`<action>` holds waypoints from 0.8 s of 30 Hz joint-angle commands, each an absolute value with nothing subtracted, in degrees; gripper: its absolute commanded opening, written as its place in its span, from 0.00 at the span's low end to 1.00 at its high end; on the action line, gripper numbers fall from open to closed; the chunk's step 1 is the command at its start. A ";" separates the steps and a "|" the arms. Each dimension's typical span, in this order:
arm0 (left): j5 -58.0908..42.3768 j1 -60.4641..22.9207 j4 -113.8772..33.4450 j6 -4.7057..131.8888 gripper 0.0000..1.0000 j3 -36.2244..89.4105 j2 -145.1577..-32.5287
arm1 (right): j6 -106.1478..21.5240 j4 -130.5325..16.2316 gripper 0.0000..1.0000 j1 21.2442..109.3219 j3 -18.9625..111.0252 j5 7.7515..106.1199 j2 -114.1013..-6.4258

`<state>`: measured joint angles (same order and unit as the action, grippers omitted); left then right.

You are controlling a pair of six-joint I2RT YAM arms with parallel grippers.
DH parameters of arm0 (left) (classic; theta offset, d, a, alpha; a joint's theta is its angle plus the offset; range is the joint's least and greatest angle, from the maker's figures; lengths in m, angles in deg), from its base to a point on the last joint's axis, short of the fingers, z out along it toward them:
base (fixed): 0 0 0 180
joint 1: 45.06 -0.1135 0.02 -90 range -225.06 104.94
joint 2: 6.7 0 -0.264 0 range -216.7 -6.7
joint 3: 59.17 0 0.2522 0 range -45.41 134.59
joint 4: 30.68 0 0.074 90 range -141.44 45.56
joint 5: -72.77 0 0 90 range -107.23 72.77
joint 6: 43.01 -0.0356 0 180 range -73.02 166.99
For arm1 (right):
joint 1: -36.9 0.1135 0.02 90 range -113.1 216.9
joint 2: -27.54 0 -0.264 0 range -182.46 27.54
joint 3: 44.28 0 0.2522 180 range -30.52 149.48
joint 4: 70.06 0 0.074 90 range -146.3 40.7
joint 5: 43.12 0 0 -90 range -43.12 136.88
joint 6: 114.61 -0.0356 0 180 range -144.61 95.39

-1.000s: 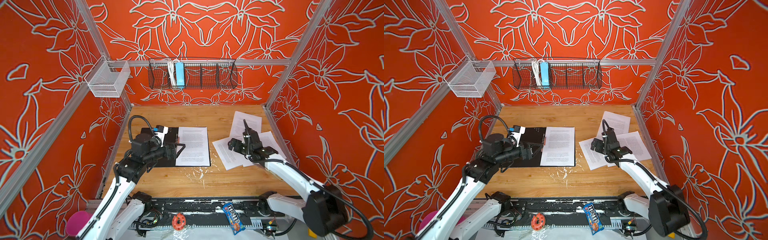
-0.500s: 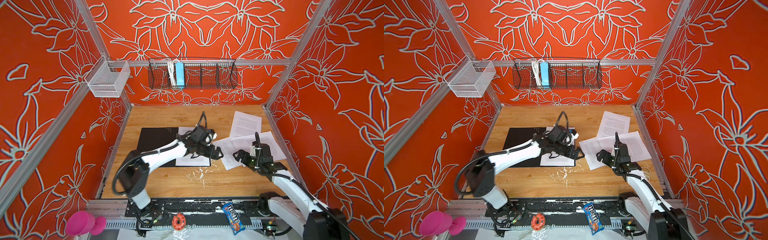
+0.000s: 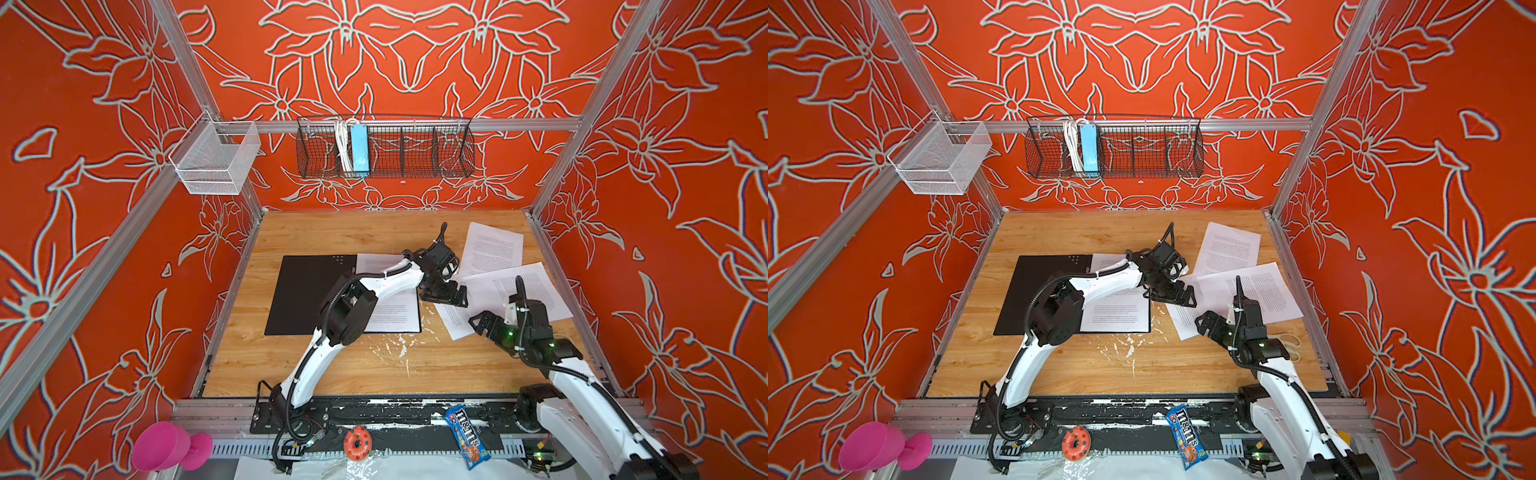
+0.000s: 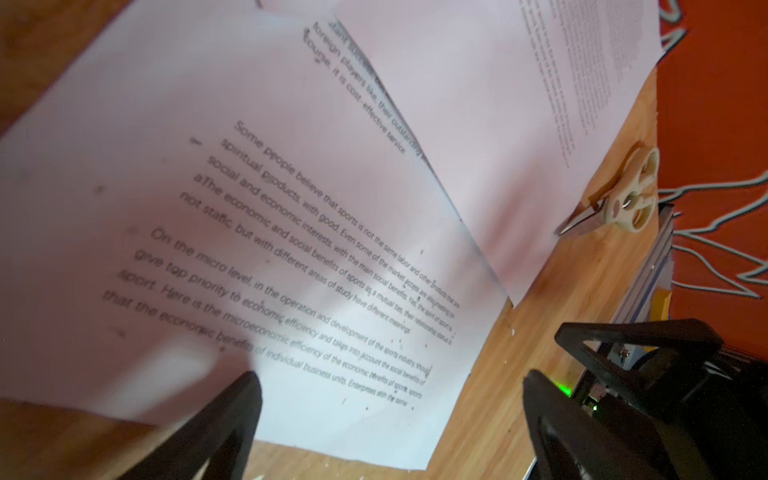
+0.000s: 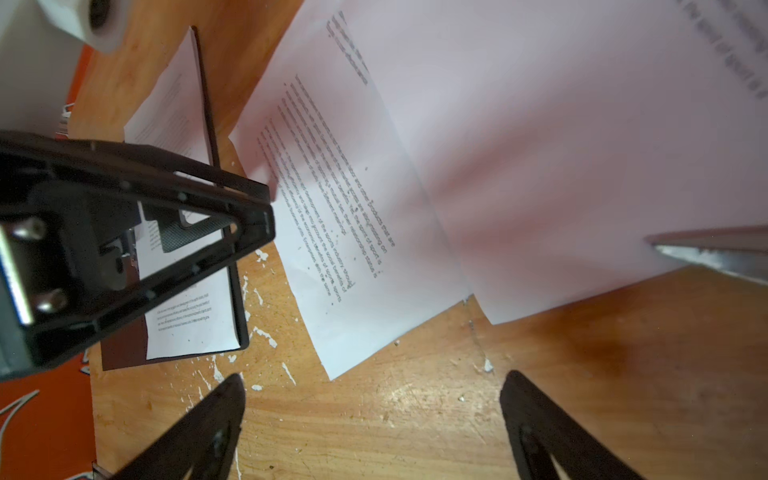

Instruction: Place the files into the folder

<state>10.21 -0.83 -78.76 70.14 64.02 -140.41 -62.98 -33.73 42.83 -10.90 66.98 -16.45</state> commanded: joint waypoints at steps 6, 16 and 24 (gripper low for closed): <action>12.65 0.50 -81.24 69.50 0.98 62.65 -141.91 | -65.45 -36.56 0.98 42.44 -12.48 68.26 -19.77; 10.59 3.13 -79.45 71.57 0.98 53.51 -138.69 | -65.26 -39.82 0.97 42.35 -10.98 60.95 -26.55; 10.24 5.36 -74.26 74.46 0.98 44.02 -133.98 | -65.45 -41.93 0.97 42.04 -6.24 57.03 -36.35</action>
<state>9.95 2.71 -69.47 72.74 48.63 -132.59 -64.27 -41.67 42.55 -6.91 61.56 -33.17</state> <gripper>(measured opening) 0.978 0.974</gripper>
